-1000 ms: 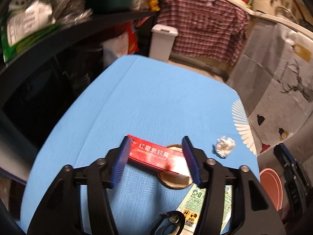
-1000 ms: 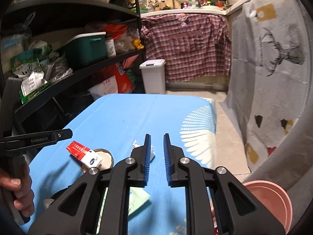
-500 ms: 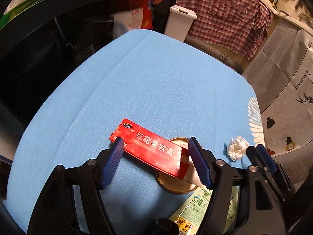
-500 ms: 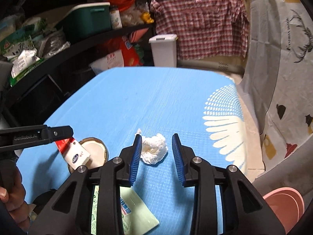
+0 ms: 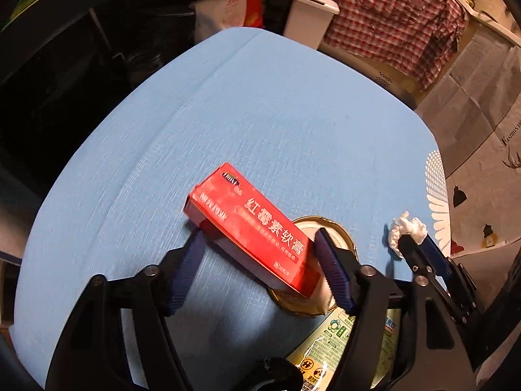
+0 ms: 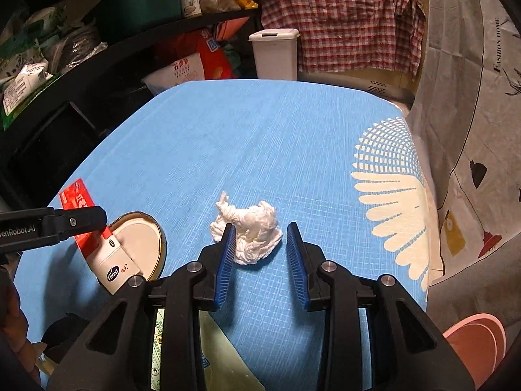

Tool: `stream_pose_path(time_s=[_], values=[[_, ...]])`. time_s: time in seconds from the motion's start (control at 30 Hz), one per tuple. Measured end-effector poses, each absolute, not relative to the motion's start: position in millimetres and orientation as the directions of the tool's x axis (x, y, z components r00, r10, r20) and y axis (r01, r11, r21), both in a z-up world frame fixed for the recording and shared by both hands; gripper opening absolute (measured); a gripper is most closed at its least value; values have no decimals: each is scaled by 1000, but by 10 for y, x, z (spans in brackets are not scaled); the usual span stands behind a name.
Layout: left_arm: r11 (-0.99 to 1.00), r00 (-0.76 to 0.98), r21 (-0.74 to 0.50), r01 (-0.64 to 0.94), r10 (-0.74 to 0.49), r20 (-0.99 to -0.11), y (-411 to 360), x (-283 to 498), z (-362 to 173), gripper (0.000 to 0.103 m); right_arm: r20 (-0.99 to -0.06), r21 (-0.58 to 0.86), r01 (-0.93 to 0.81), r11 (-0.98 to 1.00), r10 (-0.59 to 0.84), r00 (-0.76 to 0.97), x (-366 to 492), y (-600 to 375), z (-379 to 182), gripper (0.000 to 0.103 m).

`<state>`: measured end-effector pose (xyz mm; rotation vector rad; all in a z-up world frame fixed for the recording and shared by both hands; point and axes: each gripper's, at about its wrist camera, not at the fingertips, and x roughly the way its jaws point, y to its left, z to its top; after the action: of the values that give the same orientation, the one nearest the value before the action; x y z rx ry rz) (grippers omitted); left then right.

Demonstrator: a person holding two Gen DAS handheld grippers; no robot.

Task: Collect trash
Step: 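Grasp the red ointment box with the left tool while the right tool grasps the crumpled tissue, then lift the red box and tissue and carry both over the pink bin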

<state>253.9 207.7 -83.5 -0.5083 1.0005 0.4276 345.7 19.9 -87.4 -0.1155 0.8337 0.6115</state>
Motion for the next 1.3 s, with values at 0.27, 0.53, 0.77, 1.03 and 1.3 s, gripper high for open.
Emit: stream_pose_path(time_s=[0.27, 0.53, 0.77, 1.03, 1.3], values=[[837, 508, -201, -508, 103, -855, 2047, 2578, -716, 36, -725, 133, -558, 819, 464, 509, 3452, 194, -869, 15], [851, 536, -190, -489, 121, -835, 2089, 2563, -609, 31, -702, 140, -560, 817, 480, 526, 3393, 129, -732, 12], [860, 550, -187, -476, 125, -826, 2095, 2522, -547, 27, -693, 136, -562, 816, 484, 535, 3334, 68, -646, 12], [879, 592, -190, -437, 122, -797, 2063, 2477, -378, 26, -670, 139, -547, 826, 485, 562, 3201, -69, -461, 12], [903, 633, -194, -384, 104, -767, 1957, 2349, -187, 26, -619, 117, -531, 839, 480, 622, 2851, -292, -55, 12]])
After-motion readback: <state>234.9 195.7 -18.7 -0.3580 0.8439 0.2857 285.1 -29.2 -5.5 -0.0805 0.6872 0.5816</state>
